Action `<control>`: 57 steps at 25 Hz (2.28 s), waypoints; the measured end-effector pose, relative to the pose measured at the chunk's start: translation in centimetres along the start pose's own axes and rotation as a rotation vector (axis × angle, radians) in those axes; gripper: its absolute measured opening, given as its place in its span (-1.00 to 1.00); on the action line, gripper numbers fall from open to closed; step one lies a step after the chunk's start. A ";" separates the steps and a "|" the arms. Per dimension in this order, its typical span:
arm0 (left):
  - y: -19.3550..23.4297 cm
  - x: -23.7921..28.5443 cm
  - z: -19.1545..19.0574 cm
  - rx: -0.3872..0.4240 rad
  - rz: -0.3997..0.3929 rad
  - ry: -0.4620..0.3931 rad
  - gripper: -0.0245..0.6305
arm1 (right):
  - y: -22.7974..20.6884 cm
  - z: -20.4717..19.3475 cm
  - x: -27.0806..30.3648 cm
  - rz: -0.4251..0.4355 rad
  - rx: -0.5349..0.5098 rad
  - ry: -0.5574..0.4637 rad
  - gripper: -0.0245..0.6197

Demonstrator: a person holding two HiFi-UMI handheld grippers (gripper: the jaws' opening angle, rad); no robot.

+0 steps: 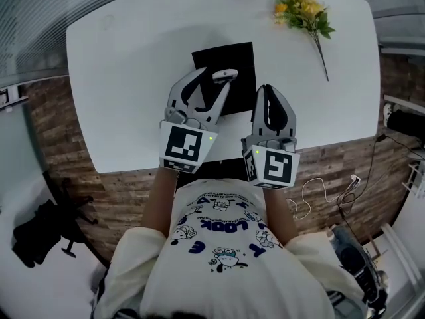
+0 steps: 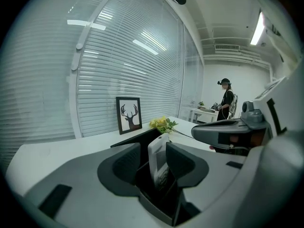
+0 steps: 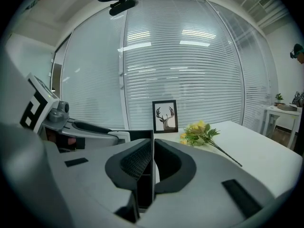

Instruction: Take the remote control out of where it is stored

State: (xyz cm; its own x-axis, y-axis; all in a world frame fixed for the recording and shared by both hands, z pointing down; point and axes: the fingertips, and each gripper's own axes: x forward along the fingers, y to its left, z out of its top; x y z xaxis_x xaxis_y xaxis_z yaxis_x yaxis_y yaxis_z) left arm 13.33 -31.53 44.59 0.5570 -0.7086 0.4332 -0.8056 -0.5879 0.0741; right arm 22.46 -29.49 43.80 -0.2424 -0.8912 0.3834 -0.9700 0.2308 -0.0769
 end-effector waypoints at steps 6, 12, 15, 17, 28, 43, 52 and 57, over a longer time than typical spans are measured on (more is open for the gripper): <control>-0.6 0.9 -0.3 0.090 -0.064 0.054 -0.38 | -0.1 -0.1 0.4 0.007 -0.001 0.011 -0.80; -1.1 1.5 -0.8 0.149 -0.134 0.110 -0.38 | 0.3 -0.3 0.9 0.022 -0.006 0.023 -0.80; -1.1 1.7 -0.9 0.164 -0.161 0.130 -0.40 | 0.3 -0.5 1.2 0.025 -0.008 0.031 -0.80; -1.0 1.8 -1.0 0.175 -0.177 0.143 -0.49 | 0.3 -0.5 1.4 0.025 -0.009 0.035 -0.80; -2.5 1.7 -0.9 0.247 -0.286 0.188 -0.63 | 0.4 -0.5 1.5 0.017 -0.011 0.040 -0.80; -2.7 -0.4 1.1 0.229 -0.304 0.095 -0.69 | 1.0 0.3 0.9 0.008 -0.021 0.018 -0.80; -2.2 -3.2 3.6 0.205 -0.294 0.012 -0.69 | 2.6 2.1 -0.1 0.016 -0.036 -0.027 -0.80; -1.7 -5.5 5.2 0.191 -0.271 -0.043 -0.69 | 4.1 3.3 -0.7 0.023 -0.047 -0.055 -0.80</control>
State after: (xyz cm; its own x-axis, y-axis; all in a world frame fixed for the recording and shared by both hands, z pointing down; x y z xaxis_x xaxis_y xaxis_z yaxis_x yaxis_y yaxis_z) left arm 12.69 -28.71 37.41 0.7574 -0.5297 0.3819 -0.5764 -0.8171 0.0099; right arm 18.62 -29.17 40.17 -0.2664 -0.9054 0.3305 -0.9625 0.2681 -0.0413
